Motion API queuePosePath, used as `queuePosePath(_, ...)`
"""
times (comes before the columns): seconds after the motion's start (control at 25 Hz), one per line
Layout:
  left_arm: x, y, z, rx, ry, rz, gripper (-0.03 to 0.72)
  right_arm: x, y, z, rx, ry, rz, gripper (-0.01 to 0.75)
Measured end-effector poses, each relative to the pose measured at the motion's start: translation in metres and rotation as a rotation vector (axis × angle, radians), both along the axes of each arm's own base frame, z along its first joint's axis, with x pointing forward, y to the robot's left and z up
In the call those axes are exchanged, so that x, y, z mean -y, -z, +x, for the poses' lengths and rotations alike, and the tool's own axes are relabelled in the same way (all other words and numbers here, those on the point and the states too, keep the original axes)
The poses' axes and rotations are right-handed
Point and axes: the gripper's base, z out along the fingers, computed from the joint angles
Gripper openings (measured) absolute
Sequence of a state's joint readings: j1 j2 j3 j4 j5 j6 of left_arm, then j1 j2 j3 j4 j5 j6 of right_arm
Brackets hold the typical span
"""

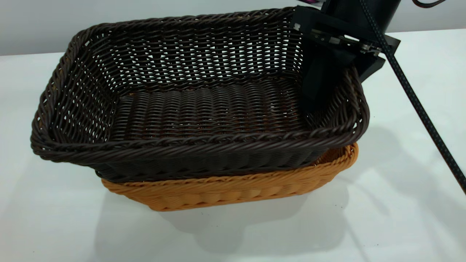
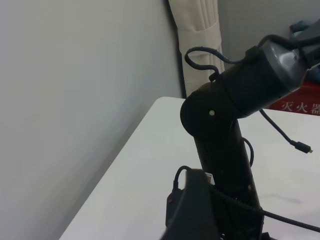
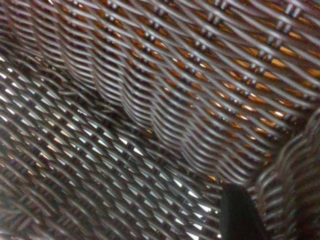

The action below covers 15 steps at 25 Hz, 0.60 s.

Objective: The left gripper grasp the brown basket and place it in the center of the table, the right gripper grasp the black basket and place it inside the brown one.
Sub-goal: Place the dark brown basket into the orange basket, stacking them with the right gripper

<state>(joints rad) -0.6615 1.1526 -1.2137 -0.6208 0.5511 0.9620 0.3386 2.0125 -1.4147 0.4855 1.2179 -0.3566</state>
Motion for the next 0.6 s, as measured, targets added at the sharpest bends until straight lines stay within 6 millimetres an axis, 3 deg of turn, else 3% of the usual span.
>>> queuePosePath(0.6, 0.0002, 0.0011, -0.0009, -0.025, 0.004, -0.001, 0.545, 0.0056, 0.0012, 0.0013, 0.005, -0.009, -0.026, 0.282)
